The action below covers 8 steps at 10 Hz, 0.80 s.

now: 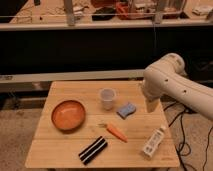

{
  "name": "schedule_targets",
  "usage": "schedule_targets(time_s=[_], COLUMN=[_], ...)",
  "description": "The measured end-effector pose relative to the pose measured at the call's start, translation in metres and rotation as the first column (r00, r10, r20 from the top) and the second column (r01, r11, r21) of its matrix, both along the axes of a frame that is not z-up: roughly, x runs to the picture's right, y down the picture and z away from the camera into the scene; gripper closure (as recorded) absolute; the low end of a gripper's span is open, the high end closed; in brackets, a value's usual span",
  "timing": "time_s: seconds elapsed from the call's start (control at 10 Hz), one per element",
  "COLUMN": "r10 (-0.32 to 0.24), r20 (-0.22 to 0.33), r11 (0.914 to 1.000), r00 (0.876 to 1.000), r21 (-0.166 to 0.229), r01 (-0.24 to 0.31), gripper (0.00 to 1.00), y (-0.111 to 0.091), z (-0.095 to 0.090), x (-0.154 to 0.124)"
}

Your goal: Pick up the ceramic cup

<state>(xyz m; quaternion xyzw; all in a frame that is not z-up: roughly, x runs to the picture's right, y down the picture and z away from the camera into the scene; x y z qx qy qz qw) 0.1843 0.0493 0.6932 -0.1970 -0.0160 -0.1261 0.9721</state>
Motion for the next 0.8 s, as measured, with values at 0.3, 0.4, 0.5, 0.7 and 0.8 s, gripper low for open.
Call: schedule_targets(time_s=[0.3,0.4,0.5,0.7,0.8], r10=[-0.08,-0.101,-0.124,-0.157,-0.173], r20=[0.048,0.067,0.093,0.125,0.139], r11=[0.9965,0.9943,0.9915,0.9865,0.9836], r00=[0.996,0.993,0.988,0.98,0.975], r21=[0.029,0.039,0.049,0.066,0.075], r01=[0.079,0.099,0.12,0.15,0.164], gripper=[0.2,0.2,0.2,0.2,0.2], y=[-0.008,-0.009,-0.011,-0.015,-0.016], z=[0.006,0.007,0.01,0.013,0.015], x=[-0.013,-0.022,-0.034,-0.047,-0.049])
